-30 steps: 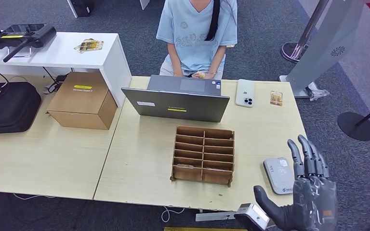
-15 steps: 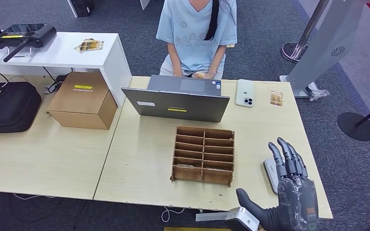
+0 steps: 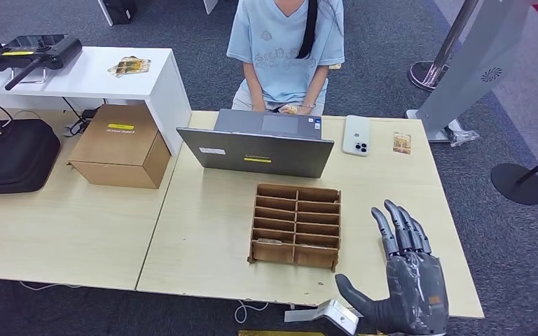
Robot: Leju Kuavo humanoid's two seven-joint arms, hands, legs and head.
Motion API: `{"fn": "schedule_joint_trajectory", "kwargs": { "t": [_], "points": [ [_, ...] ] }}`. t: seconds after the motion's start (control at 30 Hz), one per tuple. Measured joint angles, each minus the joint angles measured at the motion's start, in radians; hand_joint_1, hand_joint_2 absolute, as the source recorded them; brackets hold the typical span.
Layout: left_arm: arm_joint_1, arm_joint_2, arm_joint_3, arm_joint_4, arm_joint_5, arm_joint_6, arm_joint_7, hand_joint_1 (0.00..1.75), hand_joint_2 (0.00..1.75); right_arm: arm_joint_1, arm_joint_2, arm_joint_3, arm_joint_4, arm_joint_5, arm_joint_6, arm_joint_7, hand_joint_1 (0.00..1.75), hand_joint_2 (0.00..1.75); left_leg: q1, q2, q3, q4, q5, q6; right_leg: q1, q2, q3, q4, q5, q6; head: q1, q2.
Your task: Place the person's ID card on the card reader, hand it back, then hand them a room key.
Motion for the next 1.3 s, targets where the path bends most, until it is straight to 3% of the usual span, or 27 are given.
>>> {"fn": "schedule_joint_trajectory", "kwargs": {
  "t": [0.6,0.7,0.77,0.83,1.0,1.13,1.3],
  "points": [
    [-0.014,0.0,0.0,0.0,-0.02,-0.012,0.007,0.0,0.0,-0.033,-0.008,0.033,0.089,-0.021,0.047,0.086,0.05,1.75,0.0,0.0,0.0,0.0,0.0,0.0,0.0,0.0,0.0,0.0,0.0,0.0,0.0,0.0],
    [-0.015,0.0,0.0,0.0,-0.022,-0.018,0.007,0.0,0.0,-0.042,-0.01,0.042,0.109,-0.023,0.05,0.091,0.5,1.75,0.0,0.0,0.0,0.0,0.0,0.0,0.0,0.0,0.0,0.0,0.0,0.0,0.0,0.0],
    [-0.015,-0.001,0.0,0.0,-0.023,-0.019,0.007,0.0,0.0,-0.049,-0.01,0.048,0.12,-0.026,0.051,0.094,1.03,1.75,0.0,0.0,0.0,0.0,0.0,0.0,0.0,0.0,0.0,0.0,0.0,0.0,0.0,0.0],
    [-0.015,-0.001,0.0,0.0,-0.024,-0.019,0.007,0.0,0.0,-0.055,-0.01,0.052,0.13,-0.033,0.054,0.096,1.34,1.75,0.0,0.0,0.0,0.0,0.0,0.0,0.0,0.0,0.0,0.0,0.0,0.0,0.0,0.0],
    [-0.017,-0.001,0.0,0.0,-0.026,-0.024,0.008,0.0,0.0,-0.071,-0.008,0.061,0.154,-0.041,0.069,0.098,1.05,1.75,0.0,0.0,0.0,0.0,0.0,0.0,0.0,0.0,0.0,0.0,0.0,0.0,0.0,0.0],
    [-0.019,-0.001,0.0,0.0,-0.034,-0.029,0.008,0.0,0.0,-0.089,-0.003,0.068,0.174,-0.049,0.077,0.096,0.28,1.75,0.0,0.0,0.0,0.0,0.0,0.0,0.0,0.0,0.0,0.0,0.0,0.0,0.0,0.0],
    [-0.027,-0.001,0.0,0.0,-0.042,-0.034,0.016,0.0,0.0,-0.119,0.008,0.079,0.208,-0.052,0.089,0.074,0.29,1.75,0.0,0.0,0.0,0.0,0.0,0.0,0.0,0.0,0.0,0.0,0.0,0.0,0.0,0.0]
  ]
}}
